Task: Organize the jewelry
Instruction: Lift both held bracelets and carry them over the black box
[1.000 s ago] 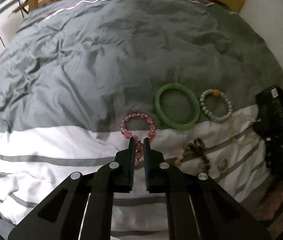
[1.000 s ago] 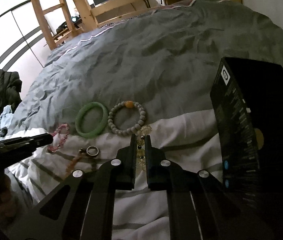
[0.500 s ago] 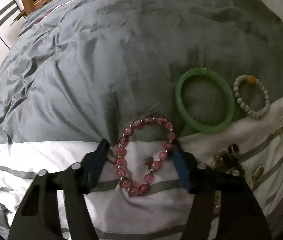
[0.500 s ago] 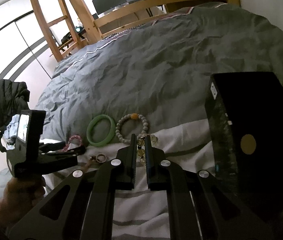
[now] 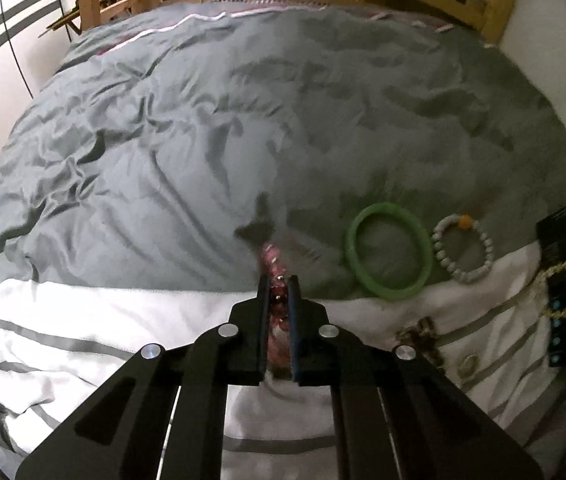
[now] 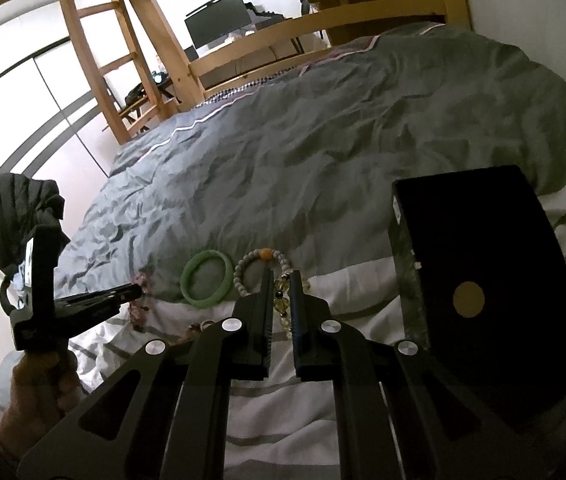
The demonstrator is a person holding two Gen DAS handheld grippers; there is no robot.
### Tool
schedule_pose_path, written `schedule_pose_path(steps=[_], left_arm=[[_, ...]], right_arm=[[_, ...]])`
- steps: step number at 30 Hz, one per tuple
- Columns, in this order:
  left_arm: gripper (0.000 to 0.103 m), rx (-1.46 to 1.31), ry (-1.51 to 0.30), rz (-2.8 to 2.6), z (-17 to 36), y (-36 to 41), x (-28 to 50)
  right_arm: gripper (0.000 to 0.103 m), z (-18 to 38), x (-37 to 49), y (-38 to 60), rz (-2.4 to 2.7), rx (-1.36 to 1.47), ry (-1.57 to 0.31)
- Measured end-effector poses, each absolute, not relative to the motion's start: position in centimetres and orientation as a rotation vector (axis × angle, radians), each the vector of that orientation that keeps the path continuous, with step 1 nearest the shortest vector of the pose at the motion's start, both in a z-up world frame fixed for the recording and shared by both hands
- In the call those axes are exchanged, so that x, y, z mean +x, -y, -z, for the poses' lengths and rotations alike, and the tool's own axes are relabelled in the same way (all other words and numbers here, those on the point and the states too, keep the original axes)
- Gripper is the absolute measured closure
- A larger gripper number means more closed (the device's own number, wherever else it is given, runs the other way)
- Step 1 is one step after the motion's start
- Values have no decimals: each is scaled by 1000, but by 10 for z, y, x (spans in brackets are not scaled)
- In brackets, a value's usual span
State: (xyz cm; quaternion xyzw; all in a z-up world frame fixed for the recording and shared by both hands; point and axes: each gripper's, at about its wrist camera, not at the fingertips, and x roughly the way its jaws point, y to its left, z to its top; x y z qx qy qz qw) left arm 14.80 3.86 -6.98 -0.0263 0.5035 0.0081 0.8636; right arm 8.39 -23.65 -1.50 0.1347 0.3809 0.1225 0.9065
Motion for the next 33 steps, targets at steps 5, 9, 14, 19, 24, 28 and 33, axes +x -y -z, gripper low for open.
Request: schedule_pose_path(steps=[5, 9, 14, 19, 24, 28, 33], left_arm=[[96, -64, -996, 38, 54, -31, 139], [96, -95, -966, 82, 42, -29, 129], [96, -93, -929, 115, 24, -21, 114], [96, -64, -912, 153, 11, -2, 102], [96, -41, -919, 156, 4, 15, 99], [96, -28, -902, 213, -6, 34, 100], [96, -27, -879, 300, -25, 71, 106]], right_arm=[[94, 5, 79, 249, -256, 309, -766], [94, -5, 70, 261, -251, 324, -746], [94, -18, 59, 282, -228, 339, -721], [94, -24, 53, 299, -191, 346, -716], [94, -25, 51, 314, -161, 354, -717], [94, -25, 52, 320, -153, 363, -719], [94, -25, 53, 326, -153, 384, -720]])
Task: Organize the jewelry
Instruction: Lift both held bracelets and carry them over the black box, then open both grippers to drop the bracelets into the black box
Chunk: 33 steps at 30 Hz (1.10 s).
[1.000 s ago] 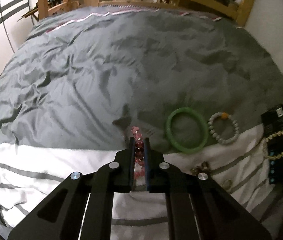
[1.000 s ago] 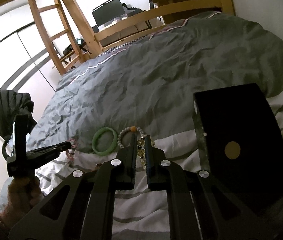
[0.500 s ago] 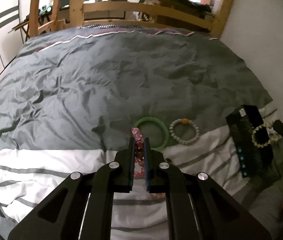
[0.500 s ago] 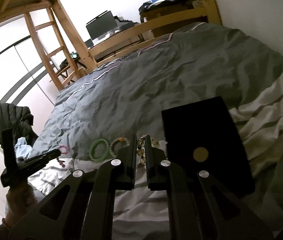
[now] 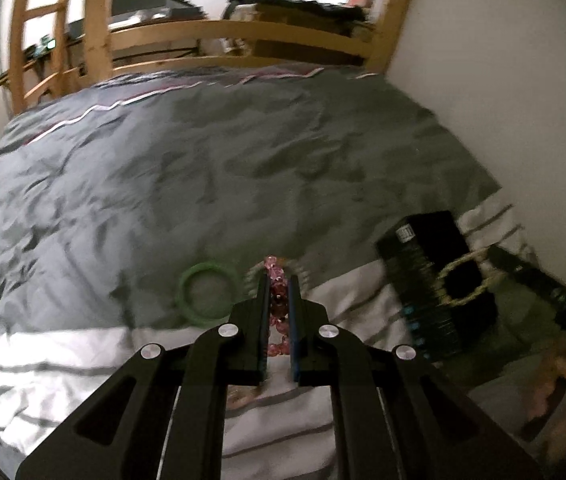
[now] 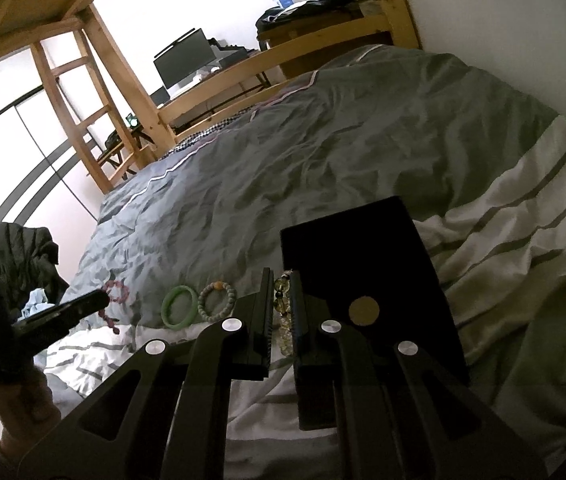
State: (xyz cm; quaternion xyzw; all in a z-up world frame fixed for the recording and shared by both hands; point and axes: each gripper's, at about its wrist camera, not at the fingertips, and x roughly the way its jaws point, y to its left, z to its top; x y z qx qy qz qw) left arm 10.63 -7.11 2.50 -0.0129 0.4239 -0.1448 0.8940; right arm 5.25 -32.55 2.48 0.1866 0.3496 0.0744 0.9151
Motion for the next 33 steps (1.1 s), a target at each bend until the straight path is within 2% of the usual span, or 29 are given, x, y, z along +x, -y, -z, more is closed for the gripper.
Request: schedule_pose_path(steps=[10, 16, 30, 32, 33], left_arm=[[96, 1, -892, 495, -43, 167, 128], [96, 3, -937, 578, -30, 214, 139], [96, -23, -1017, 638, 17, 264, 167], [91, -37, -1026, 635, 24, 262, 170], [82, -47, -1031, 637, 26, 260, 171]], right_arm=[[94, -18, 55, 361, -180, 545, -741], [94, -15, 55, 377, -178, 601, -753], [93, 7, 70, 391, -201, 644, -841], [93, 10, 71, 393, -194, 646, -844], [93, 12, 72, 394, -192, 649, -845]])
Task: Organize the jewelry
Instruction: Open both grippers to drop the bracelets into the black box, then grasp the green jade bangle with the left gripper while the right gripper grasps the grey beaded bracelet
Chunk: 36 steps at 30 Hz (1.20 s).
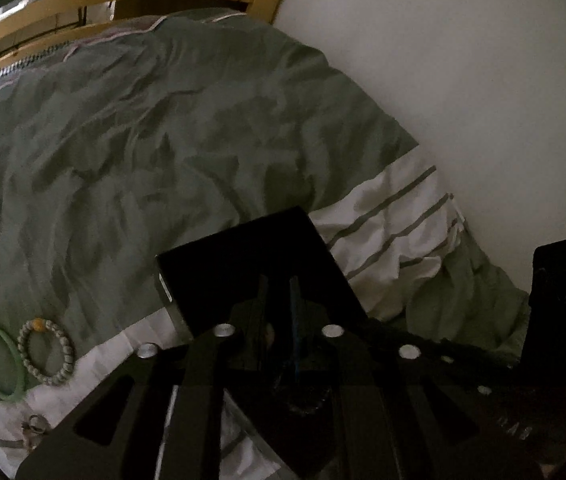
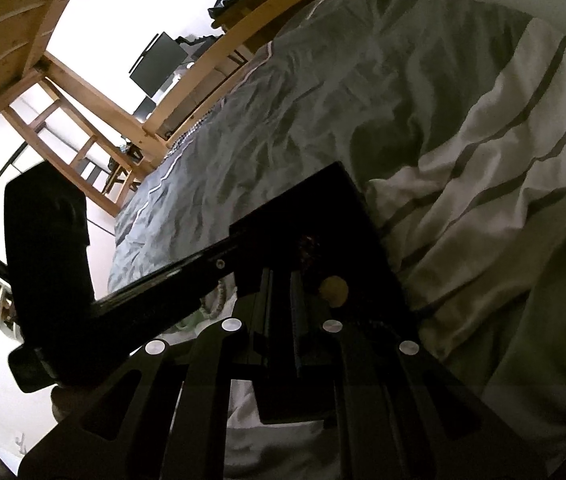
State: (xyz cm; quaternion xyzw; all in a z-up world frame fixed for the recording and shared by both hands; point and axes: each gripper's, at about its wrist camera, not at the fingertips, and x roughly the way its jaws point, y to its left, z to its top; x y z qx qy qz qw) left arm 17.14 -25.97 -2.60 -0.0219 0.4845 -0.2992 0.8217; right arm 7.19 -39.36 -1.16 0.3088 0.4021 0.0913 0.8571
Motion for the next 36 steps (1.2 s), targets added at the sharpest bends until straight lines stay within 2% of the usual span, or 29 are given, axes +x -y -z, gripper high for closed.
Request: schedule_pose_path(steps=[1, 2, 3, 4, 6, 8, 9, 12, 15, 20, 28, 36], left_arm=[[74, -55, -1034, 637, 27, 257, 172], [55, -62, -1032, 636, 27, 255, 172], [42, -68, -1016, 632, 25, 250, 170], [38, -71, -999, 628, 20, 246, 169], [25, -72, -963, 616, 8, 235, 164], [14, -57, -917, 591, -8, 220, 158], [12, -40, -889, 569, -18, 210, 153], [11, -3, -821, 523, -46, 176, 138], [7, 32, -757, 467, -70, 141, 119], [6, 90, -702, 392, -88, 98, 93], [6, 61, -734, 336, -52, 54, 96], [6, 5, -828, 272, 11, 15, 150]], right_arm=[[93, 13, 73, 394, -186, 651, -846], [93, 13, 73, 395, -179, 652, -843], [92, 13, 72, 396, -177, 657, -832], [91, 13, 72, 397, -176, 661, -821], [71, 10, 70, 399, -169, 664, -797], [15, 6, 66, 400, -153, 661, -752], [11, 3, 64, 400, -145, 666, -721], [11, -10, 56, 397, -160, 647, -622], [6, -23, 50, 385, -170, 586, -549], [4, -40, 42, 348, -190, 410, -485], [4, -34, 34, 274, -278, 186, -523], [4, -5, 47, 203, -362, 3, -613]])
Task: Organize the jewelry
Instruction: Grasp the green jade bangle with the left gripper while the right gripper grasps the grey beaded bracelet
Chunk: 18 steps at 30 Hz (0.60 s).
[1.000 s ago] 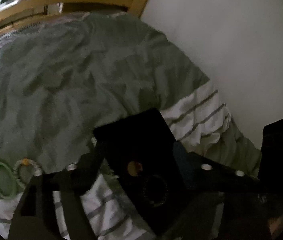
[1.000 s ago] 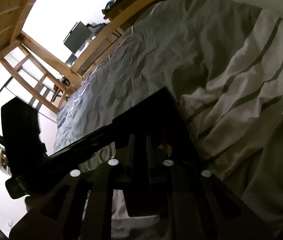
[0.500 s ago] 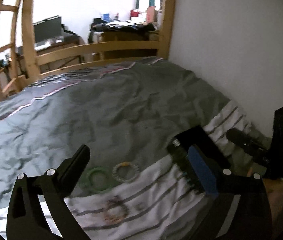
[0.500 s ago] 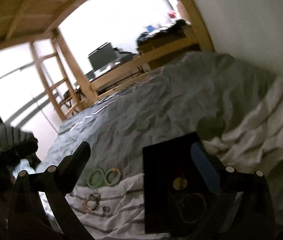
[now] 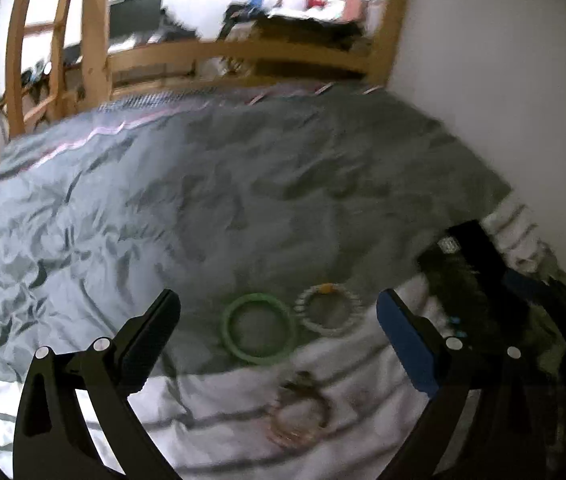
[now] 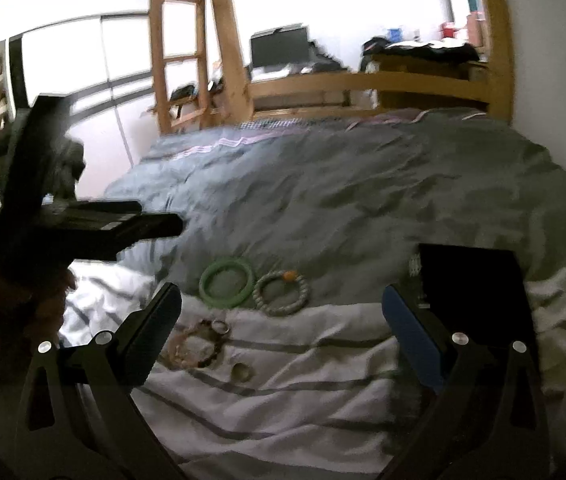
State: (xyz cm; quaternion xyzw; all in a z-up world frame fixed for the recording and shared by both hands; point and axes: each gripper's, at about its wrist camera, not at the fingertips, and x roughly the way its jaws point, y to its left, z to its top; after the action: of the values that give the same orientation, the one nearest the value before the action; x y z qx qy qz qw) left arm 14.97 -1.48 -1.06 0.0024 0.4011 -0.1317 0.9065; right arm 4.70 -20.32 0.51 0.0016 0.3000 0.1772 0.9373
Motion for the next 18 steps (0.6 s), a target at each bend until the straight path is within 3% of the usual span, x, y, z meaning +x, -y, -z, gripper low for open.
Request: schedule_pose_path(steps=[6, 15, 18], left_arm=[[6, -23, -980, 244, 62, 2, 206], [6, 103, -1143, 106, 129, 12, 221], [6, 117, -1146, 98, 126, 15, 220]], right_arm=[[4, 37, 82, 160, -383, -42, -752], [4, 109, 154, 130, -265, -264, -885], [15, 110, 154, 130, -261, -266, -866]])
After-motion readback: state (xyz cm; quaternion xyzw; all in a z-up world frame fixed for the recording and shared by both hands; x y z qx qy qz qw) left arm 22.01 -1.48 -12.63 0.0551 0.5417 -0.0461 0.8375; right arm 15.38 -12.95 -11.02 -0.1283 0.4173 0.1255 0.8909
